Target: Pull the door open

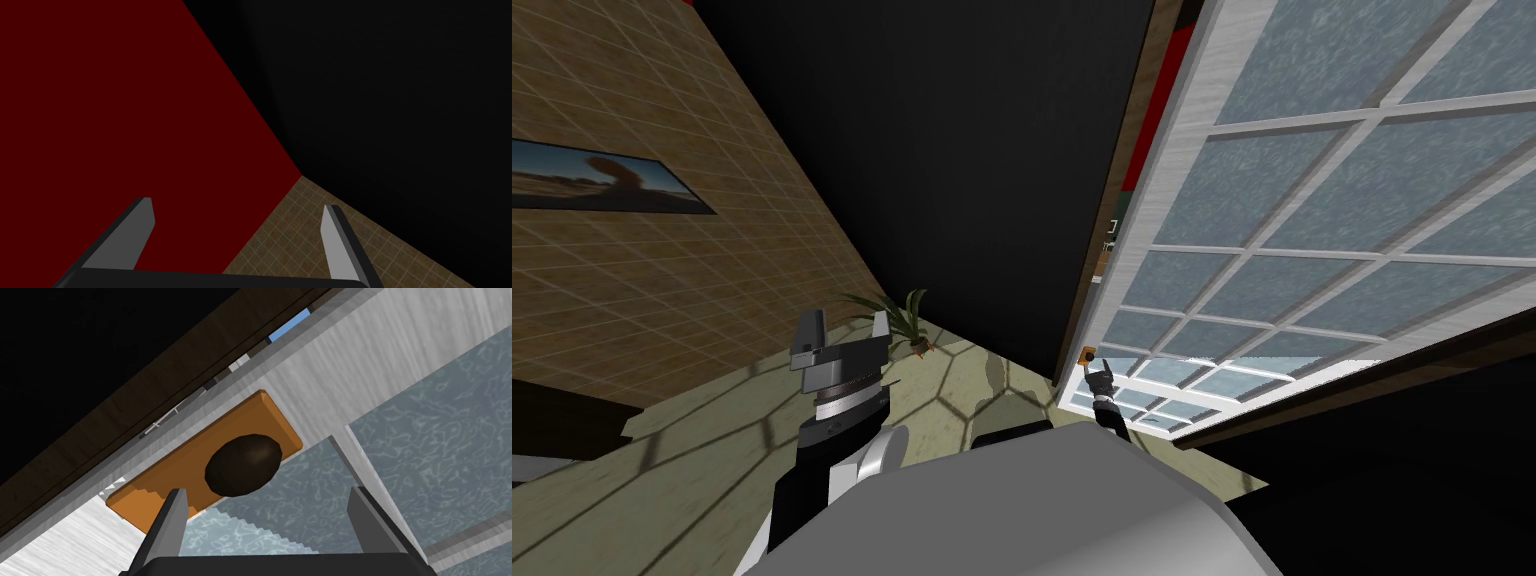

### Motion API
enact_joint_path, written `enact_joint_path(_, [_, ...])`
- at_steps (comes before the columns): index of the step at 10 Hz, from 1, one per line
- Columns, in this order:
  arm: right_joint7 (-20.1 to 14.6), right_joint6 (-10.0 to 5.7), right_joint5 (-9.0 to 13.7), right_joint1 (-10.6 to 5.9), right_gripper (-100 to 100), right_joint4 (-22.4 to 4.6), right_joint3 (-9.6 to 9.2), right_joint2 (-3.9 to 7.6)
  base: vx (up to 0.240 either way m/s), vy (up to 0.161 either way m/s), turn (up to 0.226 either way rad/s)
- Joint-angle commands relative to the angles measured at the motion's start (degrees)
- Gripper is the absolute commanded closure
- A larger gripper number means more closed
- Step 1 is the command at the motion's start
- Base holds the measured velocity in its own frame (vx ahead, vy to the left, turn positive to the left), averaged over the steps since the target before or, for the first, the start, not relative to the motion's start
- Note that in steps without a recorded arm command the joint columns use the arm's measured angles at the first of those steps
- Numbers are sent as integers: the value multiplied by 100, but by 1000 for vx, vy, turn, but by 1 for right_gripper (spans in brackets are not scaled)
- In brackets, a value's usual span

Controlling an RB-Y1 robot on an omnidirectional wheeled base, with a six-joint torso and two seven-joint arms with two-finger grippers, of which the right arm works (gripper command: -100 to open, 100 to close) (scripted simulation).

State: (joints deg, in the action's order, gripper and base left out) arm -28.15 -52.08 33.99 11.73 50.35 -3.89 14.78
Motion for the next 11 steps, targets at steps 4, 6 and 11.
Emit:
enact_joint_path(4, [-695, -42, 395, 10, -100, 126, -262, -8, -60, -6, 33])
enact_joint_path(6, [-1000, -57, 523, 12, -100, 164, -347, -10, -54, -6, 33])
enact_joint_path(11, [-1659, -102, 904, 16, -100, 276, -600, -16, -52, -9, 32])
